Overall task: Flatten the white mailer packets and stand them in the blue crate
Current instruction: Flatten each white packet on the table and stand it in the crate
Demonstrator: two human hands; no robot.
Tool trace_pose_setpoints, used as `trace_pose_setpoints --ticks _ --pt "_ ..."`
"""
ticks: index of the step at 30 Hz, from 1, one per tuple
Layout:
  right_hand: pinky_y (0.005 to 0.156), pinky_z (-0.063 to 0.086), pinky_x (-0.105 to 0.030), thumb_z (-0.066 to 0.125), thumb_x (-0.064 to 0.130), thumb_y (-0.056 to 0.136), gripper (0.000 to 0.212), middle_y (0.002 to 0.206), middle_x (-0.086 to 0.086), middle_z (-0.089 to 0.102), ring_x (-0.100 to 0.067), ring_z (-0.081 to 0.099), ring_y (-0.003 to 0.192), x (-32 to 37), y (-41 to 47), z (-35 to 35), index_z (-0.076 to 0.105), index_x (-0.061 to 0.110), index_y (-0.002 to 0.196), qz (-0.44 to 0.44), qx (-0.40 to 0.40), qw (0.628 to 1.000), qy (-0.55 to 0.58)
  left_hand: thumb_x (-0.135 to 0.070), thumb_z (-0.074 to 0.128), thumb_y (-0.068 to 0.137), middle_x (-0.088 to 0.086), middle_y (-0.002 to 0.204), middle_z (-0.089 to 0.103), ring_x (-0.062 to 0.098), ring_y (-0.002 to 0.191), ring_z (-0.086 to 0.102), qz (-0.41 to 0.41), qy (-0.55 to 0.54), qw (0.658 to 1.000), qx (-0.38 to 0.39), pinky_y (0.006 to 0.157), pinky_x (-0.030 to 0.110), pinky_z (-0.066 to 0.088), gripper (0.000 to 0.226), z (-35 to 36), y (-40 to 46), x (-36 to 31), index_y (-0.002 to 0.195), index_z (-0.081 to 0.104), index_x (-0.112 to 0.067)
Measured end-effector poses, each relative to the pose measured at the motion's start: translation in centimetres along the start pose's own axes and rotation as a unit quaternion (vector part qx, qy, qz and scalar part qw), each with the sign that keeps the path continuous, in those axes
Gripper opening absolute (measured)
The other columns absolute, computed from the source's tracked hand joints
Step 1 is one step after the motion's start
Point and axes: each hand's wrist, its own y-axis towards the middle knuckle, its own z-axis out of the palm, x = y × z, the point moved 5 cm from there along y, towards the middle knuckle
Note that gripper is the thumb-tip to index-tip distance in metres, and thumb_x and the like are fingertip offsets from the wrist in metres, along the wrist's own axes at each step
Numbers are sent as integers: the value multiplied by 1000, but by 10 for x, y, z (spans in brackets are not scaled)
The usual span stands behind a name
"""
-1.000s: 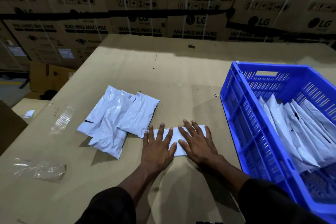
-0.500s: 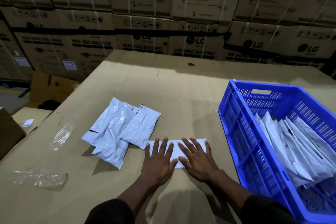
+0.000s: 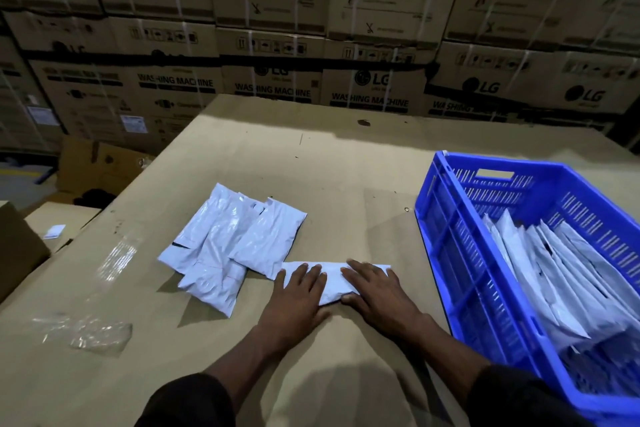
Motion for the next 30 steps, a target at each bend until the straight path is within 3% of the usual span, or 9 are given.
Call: trace_pose_setpoints --ticks 3,7,12,16,18,20,22,25,30 --pt "107 33 -60 42 40 101 54 168 5 10 -37 28 147 15 -6 5 30 27 152 -110 -67 988 -82 -17 75 77 6 130 66 32 117 64 -4 1 999 -43 88 52 54 50 -10 5 -4 124 57 -16" --pt "113 19 -68 49 18 93 63 167 9 9 -41 15 151 33 -25 20 34 29 153 -233 -125 944 -197 -10 64 78 5 126 67 33 120 63 -38 5 995 -88 83 48 54 39 -19 9 5 116 64 -17" --pt "110 25 -70 51 16 101 17 134 12 61 -35 27 149 23 -22 18 64 27 97 -236 -224 924 -200 -5 74 69 2 113 70 30 104 67 -36 -32 994 -103 71 43 54 43 -27 11 13 110 66 -17" --pt "98 42 -46 61 9 88 12 100 2 68 -31 59 120 22 -6 -12 63 20 84 -220 -249 935 -125 -21 60 81 1 92 72 29 78 69 -18 -90 983 -156 65 40 51 28 -38 13 20 109 60 -24" --pt "80 43 -37 69 12 80 10 89 1 65 -26 62 96 20 5 -33 62 19 81 -194 -257 945 -63 -31 52 92 6 113 72 32 97 70 -16 -23 975 -219 85 48 52 35 -51 16 22 123 60 -16" --pt "67 42 -36 75 13 71 17 78 1 60 -25 57 77 21 17 -51 60 19 76 -153 -243 958 -8 -35 45 101 10 143 61 36 130 57 -7 80 958 -276 106 65 38 41 -68 19 19 132 58 -11" --pt "58 41 -34 68 12 64 13 68 0 62 -28 58 66 21 28 -65 60 20 70 -106 -211 971 40 -32 51 102 10 153 52 37 143 47 23 125 937 -326 110 72 31 39 -81 20 11 133 59 -11" --pt "59 49 -34 41 25 64 27 65 5 70 -18 63 62 16 41 -74 67 22 64 -46 -144 974 168 -23 60 96 12 153 53 36 146 43 55 126 934 -331 110 73 30 37 -81 21 2 130 64 -9" --pt "72 55 -37 44 9 66 28 63 8 71 -12 67 64 13 56 -67 69 19 61 -35 3 966 256 -18 62 93 11 144 60 35 144 46 43 108 960 -256 115 70 28 37 -53 19 1 128 66 -7"
